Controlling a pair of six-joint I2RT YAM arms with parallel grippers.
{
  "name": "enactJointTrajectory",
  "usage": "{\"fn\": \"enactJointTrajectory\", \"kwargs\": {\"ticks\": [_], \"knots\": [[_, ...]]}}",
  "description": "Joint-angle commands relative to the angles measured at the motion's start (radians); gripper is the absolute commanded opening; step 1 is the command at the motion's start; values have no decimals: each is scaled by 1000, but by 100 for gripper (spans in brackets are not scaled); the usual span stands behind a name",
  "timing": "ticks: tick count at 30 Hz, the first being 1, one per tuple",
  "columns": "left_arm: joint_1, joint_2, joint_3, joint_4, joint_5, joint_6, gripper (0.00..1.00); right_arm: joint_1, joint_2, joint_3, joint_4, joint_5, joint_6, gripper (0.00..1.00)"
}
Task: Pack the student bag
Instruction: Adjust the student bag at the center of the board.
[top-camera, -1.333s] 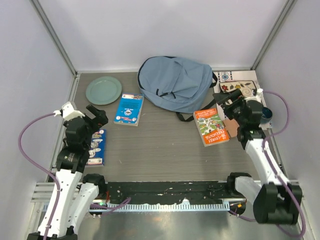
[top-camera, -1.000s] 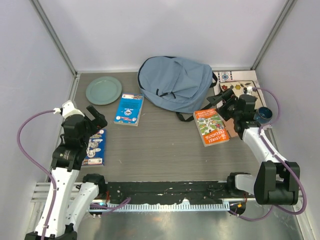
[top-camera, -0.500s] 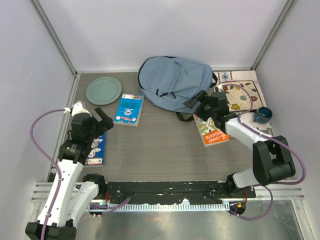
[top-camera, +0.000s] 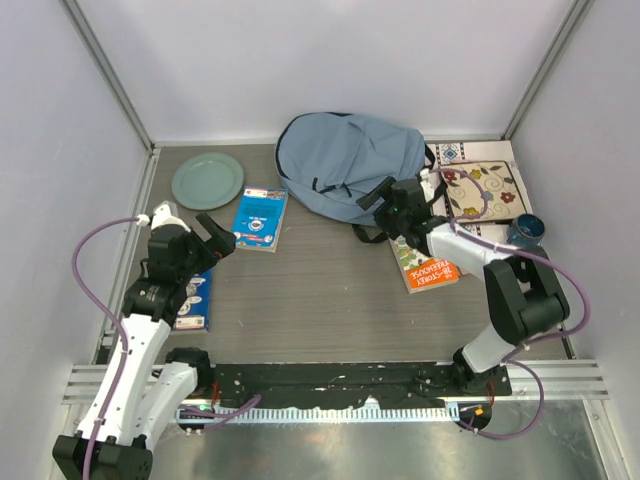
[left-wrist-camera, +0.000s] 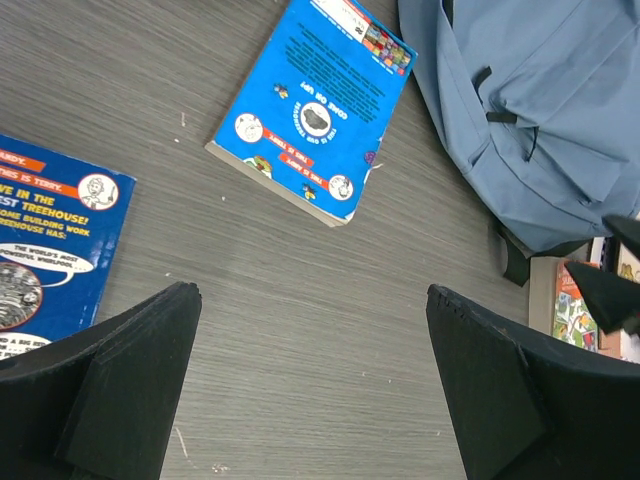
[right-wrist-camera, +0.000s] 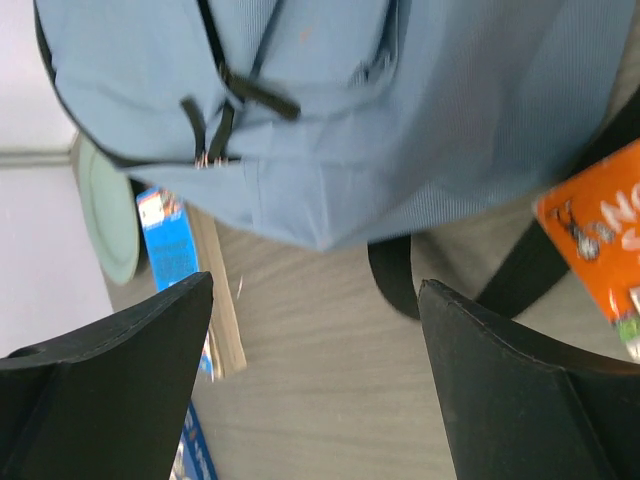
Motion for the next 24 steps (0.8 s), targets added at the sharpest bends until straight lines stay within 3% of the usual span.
{"fn": "enactJointTrajectory", "kwargs": {"ticks": [1,6,8,12,15,17,24], "knots": [[-1,4,-6,69,54,-23,99,4,92,131,-26,134,23,88],[-1,4,-21,81,54,-31,100,4,178,157,20,158,30,85],[-1,7,-26,83,55,-29,100,4,222,184,-6,159,23,79],[-1,15,-32,85,48,-26,100,4,253,189,6,148,2,57],[-1,24,-37,91,51,-26,100,5,250,186,20,146,-24,17],[-1,29,-40,97,52,-25,100,5,238,187,26,146,-42,4],[-1,42,-41,100,62,-19,100,4,178,301,70,51,-184,1]]}}
